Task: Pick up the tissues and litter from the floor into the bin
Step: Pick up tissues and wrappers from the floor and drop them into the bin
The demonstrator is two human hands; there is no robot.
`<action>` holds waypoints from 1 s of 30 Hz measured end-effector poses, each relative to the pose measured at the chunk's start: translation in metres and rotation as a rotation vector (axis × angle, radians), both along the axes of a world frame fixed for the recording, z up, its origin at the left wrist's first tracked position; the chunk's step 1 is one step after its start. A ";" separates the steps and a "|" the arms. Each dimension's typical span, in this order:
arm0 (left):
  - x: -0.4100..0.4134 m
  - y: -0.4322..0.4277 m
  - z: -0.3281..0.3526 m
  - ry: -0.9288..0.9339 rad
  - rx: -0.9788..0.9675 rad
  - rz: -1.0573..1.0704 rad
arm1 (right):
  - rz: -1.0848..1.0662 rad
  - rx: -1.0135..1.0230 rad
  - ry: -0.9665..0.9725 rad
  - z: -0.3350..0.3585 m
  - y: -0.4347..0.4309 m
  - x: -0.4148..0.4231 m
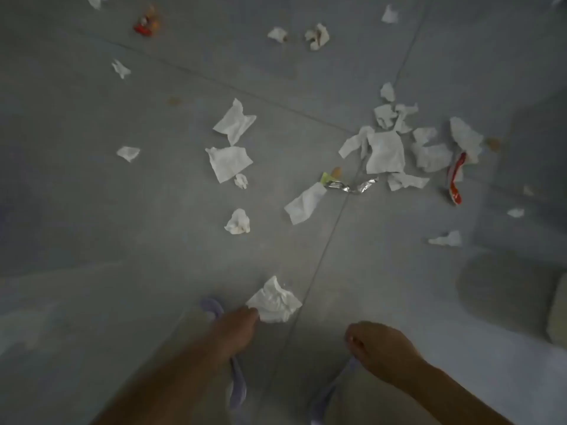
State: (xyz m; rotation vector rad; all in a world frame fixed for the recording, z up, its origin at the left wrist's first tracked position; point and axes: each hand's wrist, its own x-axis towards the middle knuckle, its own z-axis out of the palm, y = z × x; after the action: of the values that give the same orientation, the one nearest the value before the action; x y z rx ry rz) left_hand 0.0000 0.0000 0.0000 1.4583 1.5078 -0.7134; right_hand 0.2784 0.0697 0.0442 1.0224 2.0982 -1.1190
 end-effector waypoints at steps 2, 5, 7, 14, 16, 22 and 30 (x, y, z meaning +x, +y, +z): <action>-0.002 0.010 -0.044 0.005 0.027 -0.064 | 0.060 0.032 0.006 -0.042 0.006 -0.007; -0.003 0.025 -0.107 -0.144 -0.003 -0.173 | 0.087 0.073 0.061 -0.109 0.026 -0.017; 0.001 0.022 -0.135 -0.145 0.010 -0.144 | 0.080 0.086 0.083 -0.137 0.041 -0.024; 0.000 0.106 -0.127 -0.237 0.430 0.083 | -0.095 0.250 0.212 -0.130 0.095 -0.048; 0.006 0.175 -0.093 -0.307 0.616 0.193 | -0.295 0.338 0.313 -0.105 0.117 -0.060; 0.067 0.288 -0.009 -0.611 0.773 0.446 | -0.596 0.678 0.451 -0.041 0.180 -0.073; 0.181 0.286 0.057 -1.106 0.376 0.556 | -0.800 1.083 0.318 0.014 0.166 0.051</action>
State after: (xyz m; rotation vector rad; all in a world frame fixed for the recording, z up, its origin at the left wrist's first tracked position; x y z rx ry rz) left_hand 0.1814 0.2864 0.0568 1.2284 1.0457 0.6744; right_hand 0.3295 0.2359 0.0580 2.4634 2.6605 -0.3288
